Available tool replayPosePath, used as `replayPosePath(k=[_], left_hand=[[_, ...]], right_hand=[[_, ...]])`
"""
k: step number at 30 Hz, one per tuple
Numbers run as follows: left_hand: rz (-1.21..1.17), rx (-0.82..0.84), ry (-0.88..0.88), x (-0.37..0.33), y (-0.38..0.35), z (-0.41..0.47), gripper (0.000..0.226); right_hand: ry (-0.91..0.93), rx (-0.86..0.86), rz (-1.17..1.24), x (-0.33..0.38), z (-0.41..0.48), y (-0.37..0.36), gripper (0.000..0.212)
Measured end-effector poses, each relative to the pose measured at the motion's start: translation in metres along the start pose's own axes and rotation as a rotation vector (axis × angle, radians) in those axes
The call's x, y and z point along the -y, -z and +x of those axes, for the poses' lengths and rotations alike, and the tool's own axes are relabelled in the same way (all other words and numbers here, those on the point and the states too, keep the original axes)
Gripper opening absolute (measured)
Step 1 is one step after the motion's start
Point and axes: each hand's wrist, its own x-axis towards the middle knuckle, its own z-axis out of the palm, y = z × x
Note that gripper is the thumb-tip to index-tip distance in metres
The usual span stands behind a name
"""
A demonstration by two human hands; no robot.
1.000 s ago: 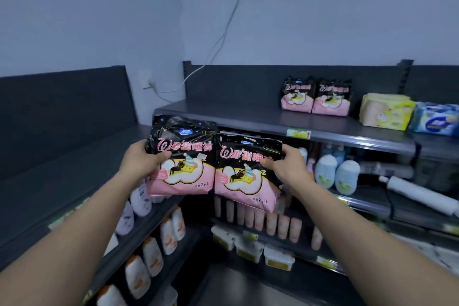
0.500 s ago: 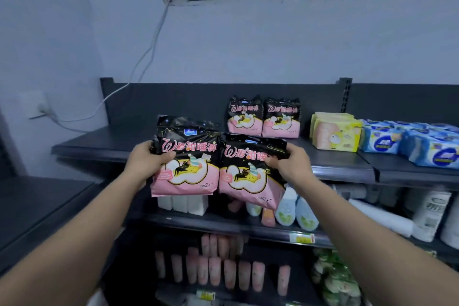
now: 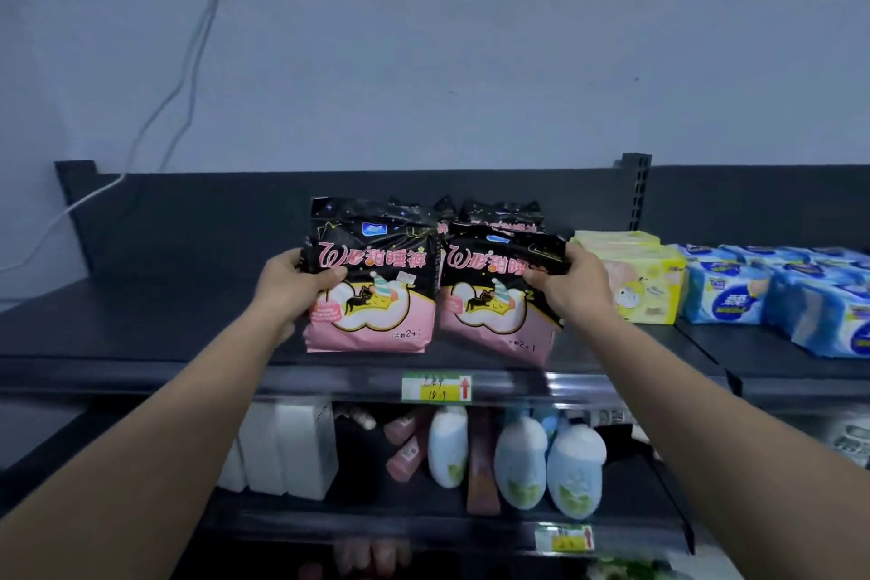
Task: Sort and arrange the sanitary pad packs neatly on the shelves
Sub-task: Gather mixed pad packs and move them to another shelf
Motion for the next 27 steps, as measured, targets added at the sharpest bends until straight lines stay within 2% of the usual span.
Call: replayPosePath(k=[5,13,15,17,20,27], left_hand=[[0.002,-0.006,0.017,0.009,-0.044,0.047,0.019],[0.064,-0.033,0.100,0.039,-0.087,0.114,0.021],[0.110,-0.028,0.105,0.048,-0.093,0.126,0.032],[0.171,0.044,0.111,0.053,-0.100,0.133,0.062],[0.317,0.106,0.061,0.062,-0.107,0.140,0.094],[0.592,-0.002,-0.115,0.075,-0.125,0.148,0.098]], right_hand=[[-0.004,0.023,-0.064,-0.023,0.067,-0.008,0.029],[-0.049,0.162,-0.206,-0.067,0.150,-0.017,0.025],[-0.035,0.174,-0.180,-0.074,0.162,-0.021,0.023],[-0.005,0.179,-0.186,-0.078,0.171,-0.024,0.024],[0.040,0.186,-0.251,-0.082,0.182,-0.030,0.037],[0.209,0.057,-0.519,-0.082,0.184,-0.042,0.083]])
